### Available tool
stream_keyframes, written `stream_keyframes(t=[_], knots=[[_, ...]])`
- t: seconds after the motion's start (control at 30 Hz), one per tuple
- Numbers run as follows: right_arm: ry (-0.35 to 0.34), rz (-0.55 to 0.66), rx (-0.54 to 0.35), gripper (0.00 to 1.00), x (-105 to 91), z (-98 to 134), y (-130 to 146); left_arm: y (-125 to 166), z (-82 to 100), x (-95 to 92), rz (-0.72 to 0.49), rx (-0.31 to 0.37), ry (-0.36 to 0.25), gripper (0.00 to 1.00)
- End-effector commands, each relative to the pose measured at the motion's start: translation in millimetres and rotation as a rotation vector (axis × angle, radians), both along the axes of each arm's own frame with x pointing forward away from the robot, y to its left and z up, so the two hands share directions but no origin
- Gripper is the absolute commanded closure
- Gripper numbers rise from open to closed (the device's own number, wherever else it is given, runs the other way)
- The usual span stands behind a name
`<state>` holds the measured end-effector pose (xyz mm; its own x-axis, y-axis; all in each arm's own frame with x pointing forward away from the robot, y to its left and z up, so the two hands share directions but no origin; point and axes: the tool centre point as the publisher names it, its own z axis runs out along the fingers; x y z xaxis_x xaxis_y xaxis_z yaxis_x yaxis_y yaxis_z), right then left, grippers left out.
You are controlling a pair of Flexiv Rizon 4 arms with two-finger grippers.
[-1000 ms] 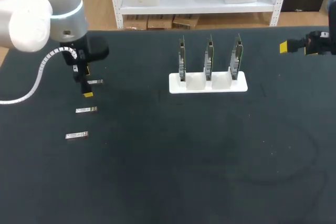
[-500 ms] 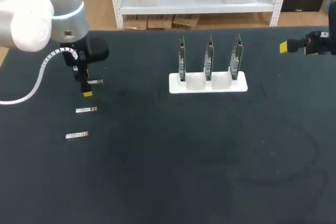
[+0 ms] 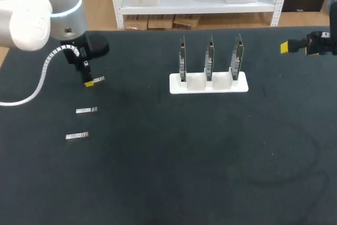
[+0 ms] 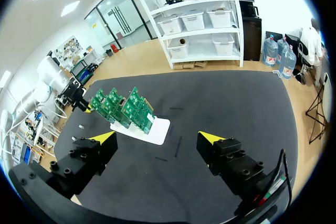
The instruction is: Pick up the optical module with the left hand, and insert it into the network port with the right hand.
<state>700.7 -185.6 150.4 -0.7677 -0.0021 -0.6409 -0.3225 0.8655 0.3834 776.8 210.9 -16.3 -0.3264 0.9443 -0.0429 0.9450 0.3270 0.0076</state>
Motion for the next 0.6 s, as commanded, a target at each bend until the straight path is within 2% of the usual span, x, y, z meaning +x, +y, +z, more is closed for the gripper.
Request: stream_keyframes(t=[0.03,0.13,0.27,0.37,0.5,0.57,0.6], knots=[[-0.001,-0.003,-0.002,0.0,-0.9,0.3,0.7,3.9,4.1,-5.3,0.019,-0.034,-0.018,1.0],[-0.001,-0.003,-0.002,0.0,-0.9,0.3,0.7,1.7,12.9,-5.0,0.054,-0.079,-0.022,1.0],[-0.001,-0.003,-0.002,0.0,-0.9,0.3,0.7,-5.8,42.6,-8.3,0.075,-0.194,-0.046,1.0],[-0.001,-0.003,-0.002,0.0,-0.9,0.3,0.7,-13.0,74.1,-10.8,0.114,-0.331,-0.054,1.0],[-0.001,-0.003,-0.002,0.0,-0.9,0.3,0.7,-22.4,119.2,-14.4,0.214,-0.555,-0.017,1.0],[-0.001,-0.003,-0.002,0.0,-0.9,0.3,0.7,-29.3,141.0,-20.4,0.24,-0.665,-0.02,1.0],[-0.001,-0.003,-0.002,0.0,-0.9,0.3,0.7,-32.3,150.5,-23.8,0.249,-0.707,-0.047,1.0]])
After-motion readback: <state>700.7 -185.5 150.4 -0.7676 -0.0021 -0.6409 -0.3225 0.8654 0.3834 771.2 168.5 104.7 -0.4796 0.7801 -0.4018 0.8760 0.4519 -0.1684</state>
